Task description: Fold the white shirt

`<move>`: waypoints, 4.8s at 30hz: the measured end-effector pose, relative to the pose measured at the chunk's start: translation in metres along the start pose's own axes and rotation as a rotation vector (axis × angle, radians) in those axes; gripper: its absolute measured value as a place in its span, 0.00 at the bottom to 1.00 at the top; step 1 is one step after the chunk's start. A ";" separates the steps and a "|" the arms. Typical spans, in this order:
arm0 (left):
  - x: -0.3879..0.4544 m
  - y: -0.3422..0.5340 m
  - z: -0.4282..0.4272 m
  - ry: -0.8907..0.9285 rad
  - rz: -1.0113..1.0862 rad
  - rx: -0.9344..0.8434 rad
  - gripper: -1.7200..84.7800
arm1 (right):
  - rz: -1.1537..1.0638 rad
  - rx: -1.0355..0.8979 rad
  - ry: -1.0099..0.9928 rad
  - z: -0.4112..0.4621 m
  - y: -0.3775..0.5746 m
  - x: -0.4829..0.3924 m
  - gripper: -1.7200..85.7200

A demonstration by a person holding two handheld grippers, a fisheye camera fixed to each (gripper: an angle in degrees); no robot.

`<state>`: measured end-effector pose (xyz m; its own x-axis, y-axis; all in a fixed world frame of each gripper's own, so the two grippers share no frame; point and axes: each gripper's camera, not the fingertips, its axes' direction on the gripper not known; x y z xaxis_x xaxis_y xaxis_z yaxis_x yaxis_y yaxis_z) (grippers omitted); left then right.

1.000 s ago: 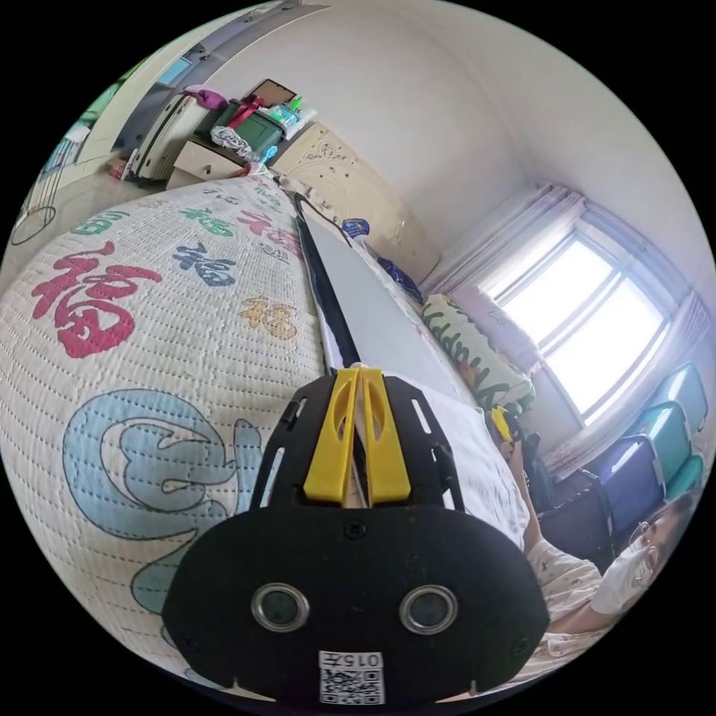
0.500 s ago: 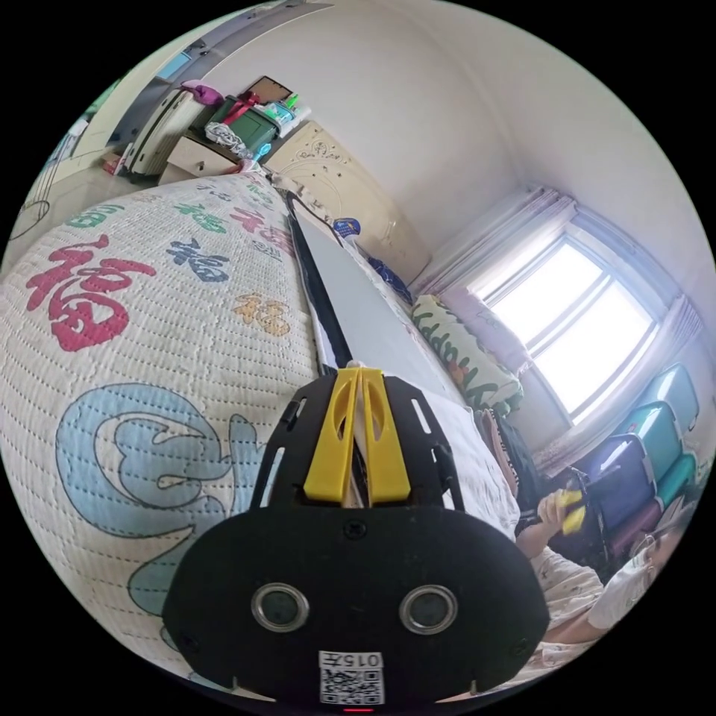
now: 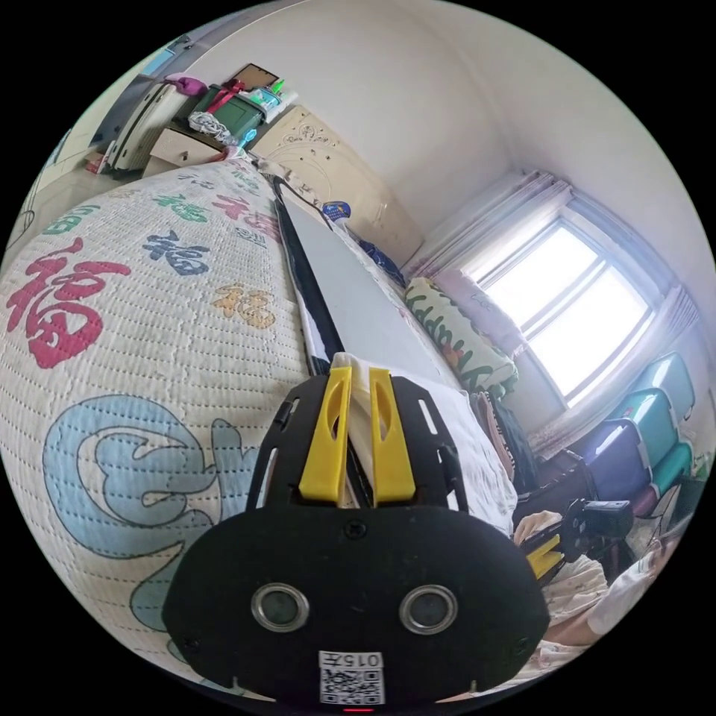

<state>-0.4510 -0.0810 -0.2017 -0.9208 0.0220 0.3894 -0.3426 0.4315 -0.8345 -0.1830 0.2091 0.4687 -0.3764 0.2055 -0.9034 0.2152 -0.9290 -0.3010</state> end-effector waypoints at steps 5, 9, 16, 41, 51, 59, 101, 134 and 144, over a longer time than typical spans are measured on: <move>-0.038 -0.006 0.006 -0.049 0.003 -0.050 0.03 | 0.028 0.095 -0.092 -0.006 0.041 0.021 0.02; -0.071 -0.008 0.011 -0.091 0.039 -0.092 0.02 | -0.028 0.095 -0.156 -0.001 0.069 0.025 0.02; -0.155 0.005 -0.006 -0.096 0.044 -0.067 0.01 | -0.003 0.056 -0.086 0.027 0.098 0.033 0.05; -0.261 0.326 -0.124 0.005 0.795 -0.019 0.13 | 0.535 0.381 0.264 -0.079 0.468 0.057 0.12; -0.366 0.370 -0.051 -0.310 0.831 -0.098 0.13 | 0.513 0.327 0.455 -0.057 0.445 0.026 0.12; -0.476 0.358 -0.047 -0.307 0.632 0.060 0.11 | 0.584 0.458 0.450 -0.082 0.463 0.024 0.10; -0.842 0.269 -0.052 -0.437 0.540 0.194 0.04 | 0.635 0.256 0.668 -0.233 0.382 0.086 0.11; -0.714 0.250 0.133 -0.173 0.731 -0.140 0.11 | 0.864 0.536 0.434 -0.392 0.472 0.086 0.14; -0.610 0.198 0.260 -0.289 0.814 -0.214 0.12 | 0.819 0.536 0.540 -0.403 0.483 0.086 0.08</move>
<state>-0.0060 -0.2435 -0.7059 -0.8846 0.1796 -0.4305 0.4543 0.5412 -0.7076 0.2518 -0.0974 0.1221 0.1698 -0.5440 -0.8217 -0.2467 -0.8307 0.4990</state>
